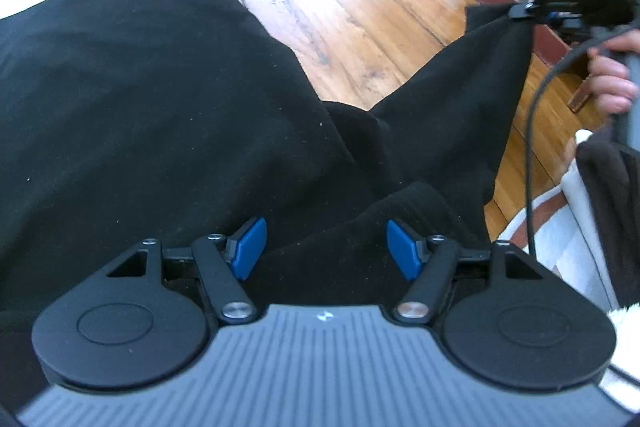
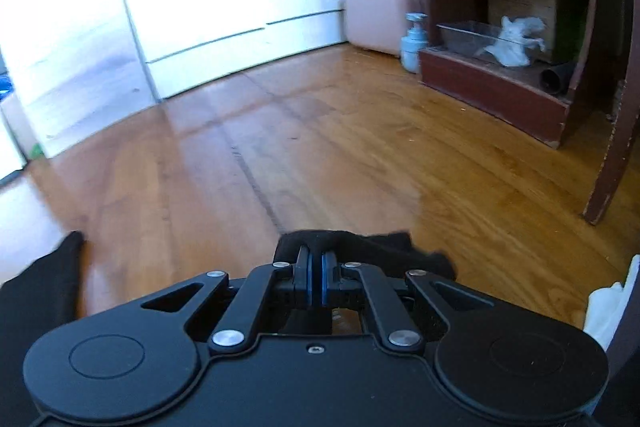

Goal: Fold clothes

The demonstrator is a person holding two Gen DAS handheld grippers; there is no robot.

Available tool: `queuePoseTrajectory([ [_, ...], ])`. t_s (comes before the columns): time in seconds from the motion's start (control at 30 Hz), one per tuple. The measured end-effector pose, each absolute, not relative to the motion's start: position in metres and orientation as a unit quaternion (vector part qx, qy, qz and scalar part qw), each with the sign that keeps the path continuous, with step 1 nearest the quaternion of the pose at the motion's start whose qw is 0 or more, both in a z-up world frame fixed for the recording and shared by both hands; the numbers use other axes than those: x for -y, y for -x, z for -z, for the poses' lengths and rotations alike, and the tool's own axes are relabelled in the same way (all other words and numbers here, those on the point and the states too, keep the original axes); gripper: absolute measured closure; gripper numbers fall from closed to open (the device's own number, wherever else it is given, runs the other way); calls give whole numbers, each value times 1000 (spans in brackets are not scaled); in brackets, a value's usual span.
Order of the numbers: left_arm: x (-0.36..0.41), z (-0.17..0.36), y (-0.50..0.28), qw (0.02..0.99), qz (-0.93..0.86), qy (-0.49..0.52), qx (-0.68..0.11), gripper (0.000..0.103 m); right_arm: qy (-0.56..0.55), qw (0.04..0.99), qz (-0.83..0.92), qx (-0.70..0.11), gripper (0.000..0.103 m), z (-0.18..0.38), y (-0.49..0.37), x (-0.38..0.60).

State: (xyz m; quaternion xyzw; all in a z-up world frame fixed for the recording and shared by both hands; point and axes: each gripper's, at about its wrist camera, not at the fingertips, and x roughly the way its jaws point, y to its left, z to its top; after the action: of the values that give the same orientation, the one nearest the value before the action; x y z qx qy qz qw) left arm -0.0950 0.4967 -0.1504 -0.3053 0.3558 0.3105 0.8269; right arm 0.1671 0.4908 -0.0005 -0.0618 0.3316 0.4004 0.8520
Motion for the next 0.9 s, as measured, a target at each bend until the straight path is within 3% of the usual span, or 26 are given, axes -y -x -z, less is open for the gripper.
queuePoseTrajectory([
  [0.1,-505,148,111,816,-300,366,-330,24,68,838,-436,-320,98,-18,-138,-477],
  [0.33,-511,109,188,796,-345,422,-265,24,-2,742,-597,-305,98,-42,-68,-405],
  [0.53,-474,70,266,770,-413,375,-309,23,35,676,-674,-296,97,-62,16,-420],
  [0.63,-447,78,312,761,-449,341,-320,21,87,613,-717,-321,94,-36,80,-423],
  [0.73,-455,109,350,703,-477,430,-305,24,157,561,-723,-372,90,6,117,-433],
  [0.8,-467,104,353,708,-490,427,-277,23,184,530,-729,-391,90,12,125,-438],
  [0.87,-475,93,348,727,-495,401,-256,23,161,522,-751,-372,76,-4,117,-430],
  [0.9,-476,93,340,734,-488,398,-254,22,140,530,-754,-363,58,-13,105,-424],
])
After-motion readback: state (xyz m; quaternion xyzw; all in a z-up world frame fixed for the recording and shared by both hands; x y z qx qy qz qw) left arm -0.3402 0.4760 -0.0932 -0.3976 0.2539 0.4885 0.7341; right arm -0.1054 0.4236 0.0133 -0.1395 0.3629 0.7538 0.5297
